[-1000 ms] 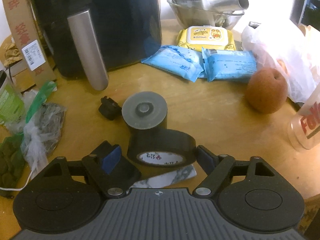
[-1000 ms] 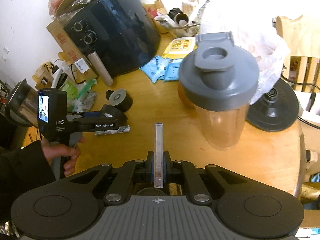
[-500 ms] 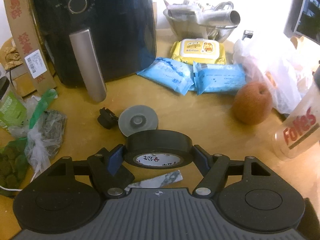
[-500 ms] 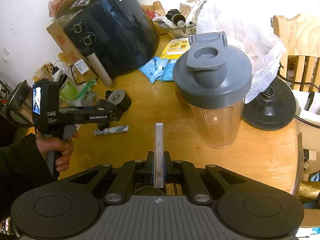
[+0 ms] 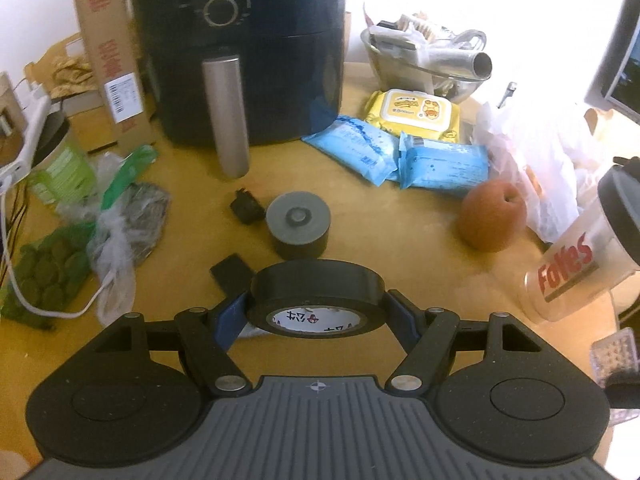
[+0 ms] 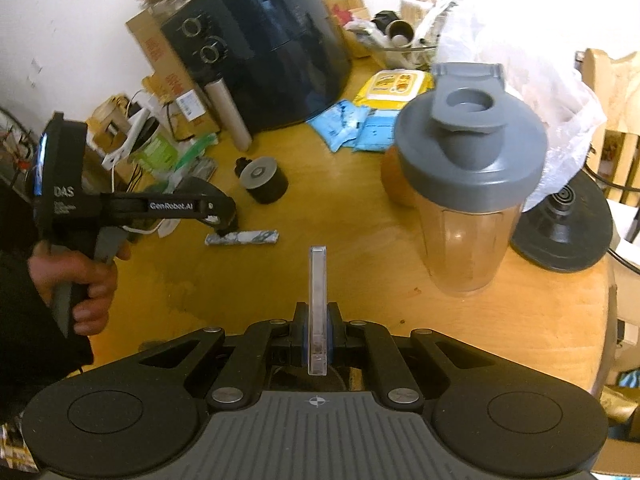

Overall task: Organize rigid objects
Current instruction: 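Grasp the black electrical tape roll with the left gripper, then carry the tape roll and clear strip over the cardboard box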

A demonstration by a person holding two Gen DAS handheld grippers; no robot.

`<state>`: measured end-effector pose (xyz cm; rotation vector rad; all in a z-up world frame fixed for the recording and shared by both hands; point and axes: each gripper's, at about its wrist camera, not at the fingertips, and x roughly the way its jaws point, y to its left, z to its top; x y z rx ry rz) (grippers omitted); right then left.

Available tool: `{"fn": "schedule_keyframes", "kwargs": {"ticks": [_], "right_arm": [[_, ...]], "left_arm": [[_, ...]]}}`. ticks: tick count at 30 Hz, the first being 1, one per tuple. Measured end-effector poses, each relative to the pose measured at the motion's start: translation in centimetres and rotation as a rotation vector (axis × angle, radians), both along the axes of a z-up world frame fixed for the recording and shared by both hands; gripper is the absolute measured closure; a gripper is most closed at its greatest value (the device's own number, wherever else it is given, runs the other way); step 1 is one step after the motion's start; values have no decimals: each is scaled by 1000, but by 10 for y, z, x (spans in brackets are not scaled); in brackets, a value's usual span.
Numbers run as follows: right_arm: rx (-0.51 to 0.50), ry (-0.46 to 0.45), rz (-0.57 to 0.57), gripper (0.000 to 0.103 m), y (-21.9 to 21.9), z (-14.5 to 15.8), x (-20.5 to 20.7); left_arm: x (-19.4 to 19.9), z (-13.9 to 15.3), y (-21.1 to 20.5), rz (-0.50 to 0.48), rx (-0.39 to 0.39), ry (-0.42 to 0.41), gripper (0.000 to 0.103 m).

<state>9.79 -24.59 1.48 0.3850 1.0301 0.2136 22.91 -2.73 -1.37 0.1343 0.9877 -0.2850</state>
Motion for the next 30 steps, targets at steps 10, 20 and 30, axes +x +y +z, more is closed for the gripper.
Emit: {"fn": "schedule_keyframes", "kwargs": {"ticks": [10,20,30], "right_arm": [[18,4,68,92,12,0,-7],[32,-1,112,92,19,3,-14],[38,-1,146,92,21,3,-22]], "left_arm": [[-32,20,15,41,-25,4,30],[-66,35,16,49,-55,3,30],[-99,32,12,32,-78,34,30]]}}
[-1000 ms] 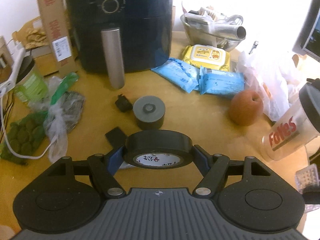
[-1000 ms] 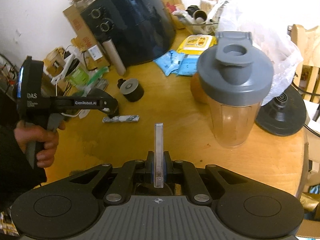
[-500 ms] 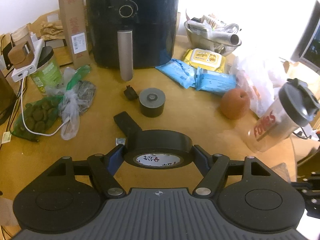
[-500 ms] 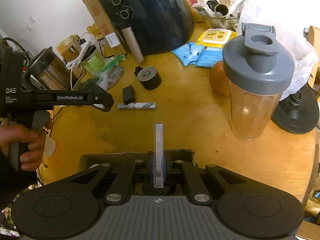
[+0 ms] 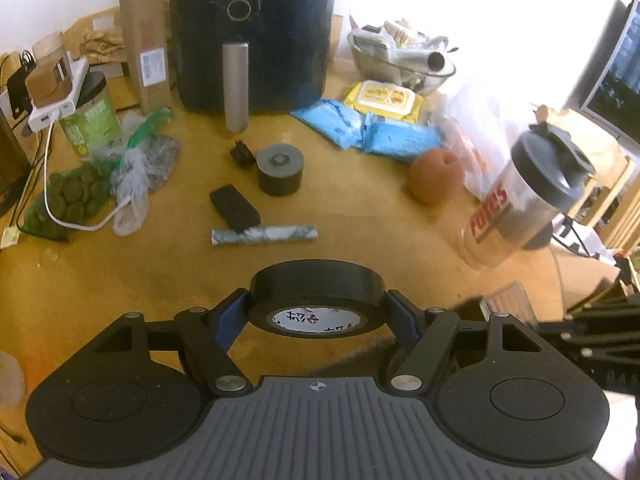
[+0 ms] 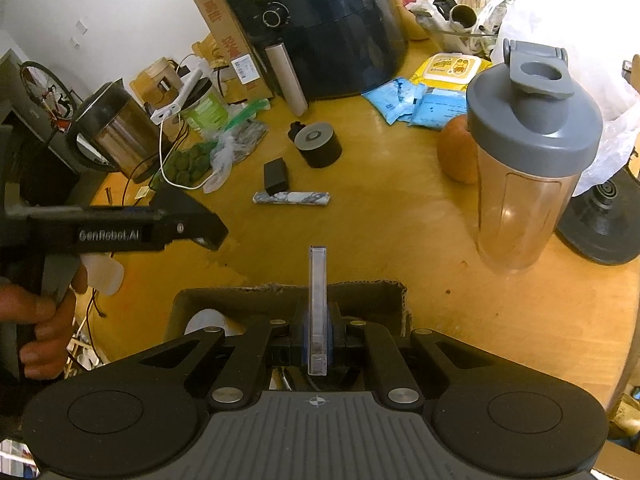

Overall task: Organize rigid objects
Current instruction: 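Carry the tape roll and clear strip over the cardboard box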

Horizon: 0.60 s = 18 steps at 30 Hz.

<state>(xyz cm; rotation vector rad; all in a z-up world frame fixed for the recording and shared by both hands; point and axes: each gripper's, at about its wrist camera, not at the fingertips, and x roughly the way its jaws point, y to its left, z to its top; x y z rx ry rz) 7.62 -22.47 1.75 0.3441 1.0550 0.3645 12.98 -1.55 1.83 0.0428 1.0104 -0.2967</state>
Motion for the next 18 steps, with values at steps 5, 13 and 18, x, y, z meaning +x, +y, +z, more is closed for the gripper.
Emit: {"fn": "schedule_keyframes", "kwargs": {"ticks": [5,13,18], "right_arm": [[2,3,8,92,-2,-1,-4],[2,7,12,92,-9,-2,-13],[4,9,13,92,-9,-3,-15]], "left_arm": [[-15,-7,-6,-15,-15,24,30],[-31,-16,-18,-40,-63,50,30],[-39,-12,-23,-48,-92,37,30]]}}
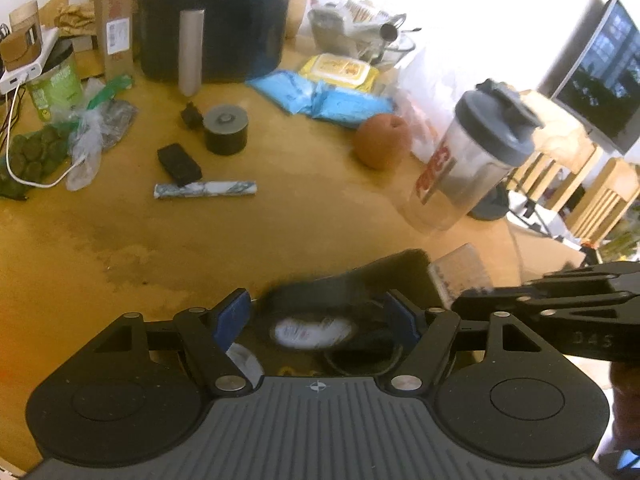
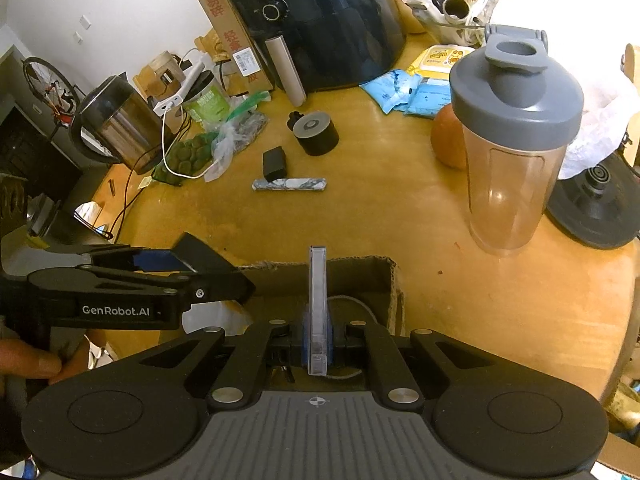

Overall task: Organize rigid objects
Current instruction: 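Carry the tape roll and clear strip over the cardboard box, then release the tape roll and clear strip into the box, opening both grippers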

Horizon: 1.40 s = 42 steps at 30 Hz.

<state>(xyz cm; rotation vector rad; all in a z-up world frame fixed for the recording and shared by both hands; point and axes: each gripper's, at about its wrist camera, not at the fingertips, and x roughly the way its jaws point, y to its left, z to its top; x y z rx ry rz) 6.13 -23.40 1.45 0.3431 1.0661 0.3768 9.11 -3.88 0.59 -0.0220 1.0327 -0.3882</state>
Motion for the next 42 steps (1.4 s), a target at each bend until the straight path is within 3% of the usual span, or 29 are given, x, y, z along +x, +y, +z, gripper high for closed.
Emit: {"fn": "schedule_keyframes", "kwargs": {"ticks": [16,34,35,36,37,38,39,42], "right_arm": [[-10,4,18,92,-2,-3,-13],[-52,-78,126,90,27,12,-10],[-58,-75,139,79,31,11,-9],[-71,-67,158,52,35,9,-9],[-86,-64,167,38,38,8,-9],[-104,-69,168,16,42,8,-10],[-115,-76,169,5,44,8,-12],[-133,-65,190,2,50,7,-13]], "left_arm": [[-39,3,12,112,64,22,29],[-75,2,33,263,46,43,29],[-77,1,34,273,48,47,29],[-78,1,36,278,48,51,29],[-80,1,38,286,48,54,29],[-81,1,39,292,49,56,29],[-83,1,40,300,50,58,29],[-87,0,43,316,57,66,29]]}}
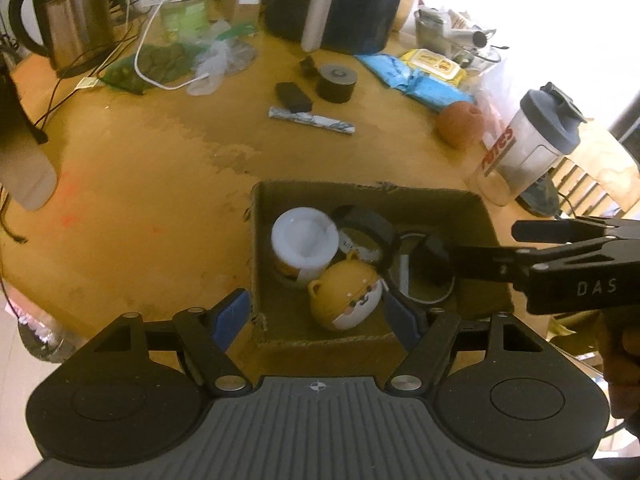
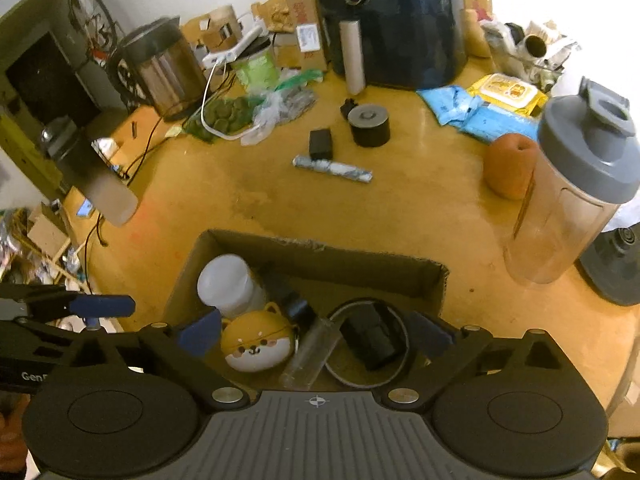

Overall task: Organize rigid objects
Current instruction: 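Release the tape roll and clear strip into the box, opening both grippers, then withdraw both grippers from the box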

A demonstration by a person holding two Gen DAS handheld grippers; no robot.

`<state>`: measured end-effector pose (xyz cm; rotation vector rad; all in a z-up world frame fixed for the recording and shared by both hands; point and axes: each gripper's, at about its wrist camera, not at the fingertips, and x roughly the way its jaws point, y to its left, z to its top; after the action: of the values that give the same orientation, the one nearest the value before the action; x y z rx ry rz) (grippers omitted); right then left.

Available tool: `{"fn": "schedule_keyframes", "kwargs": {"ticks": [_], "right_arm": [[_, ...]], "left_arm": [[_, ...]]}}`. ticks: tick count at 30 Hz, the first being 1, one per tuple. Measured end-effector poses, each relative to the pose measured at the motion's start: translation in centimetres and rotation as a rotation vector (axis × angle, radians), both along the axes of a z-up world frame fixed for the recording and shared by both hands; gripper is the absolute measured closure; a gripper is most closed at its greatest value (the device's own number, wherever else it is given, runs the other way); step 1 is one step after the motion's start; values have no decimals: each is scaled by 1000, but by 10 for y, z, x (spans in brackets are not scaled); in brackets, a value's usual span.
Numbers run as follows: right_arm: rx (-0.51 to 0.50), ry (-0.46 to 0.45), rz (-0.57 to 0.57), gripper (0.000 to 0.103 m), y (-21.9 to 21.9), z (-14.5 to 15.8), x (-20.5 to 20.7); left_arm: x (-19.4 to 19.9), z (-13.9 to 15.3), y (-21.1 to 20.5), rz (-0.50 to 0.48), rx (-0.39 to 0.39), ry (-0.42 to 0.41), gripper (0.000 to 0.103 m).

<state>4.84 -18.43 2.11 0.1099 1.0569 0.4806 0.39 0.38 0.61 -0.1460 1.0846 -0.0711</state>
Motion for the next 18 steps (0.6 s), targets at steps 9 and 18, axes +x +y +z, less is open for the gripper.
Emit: {"fn": "schedule_keyframes", "kwargs": {"ticks": [9,18], "right_arm": [[-88,41,-2,0,3,-8,-5],[-104,50,-33,0,-6,-9,-9]], "left_arm": [[-4,-1,3,26,17,11,29],[-3,-3,0,18,14,19,29]]}}
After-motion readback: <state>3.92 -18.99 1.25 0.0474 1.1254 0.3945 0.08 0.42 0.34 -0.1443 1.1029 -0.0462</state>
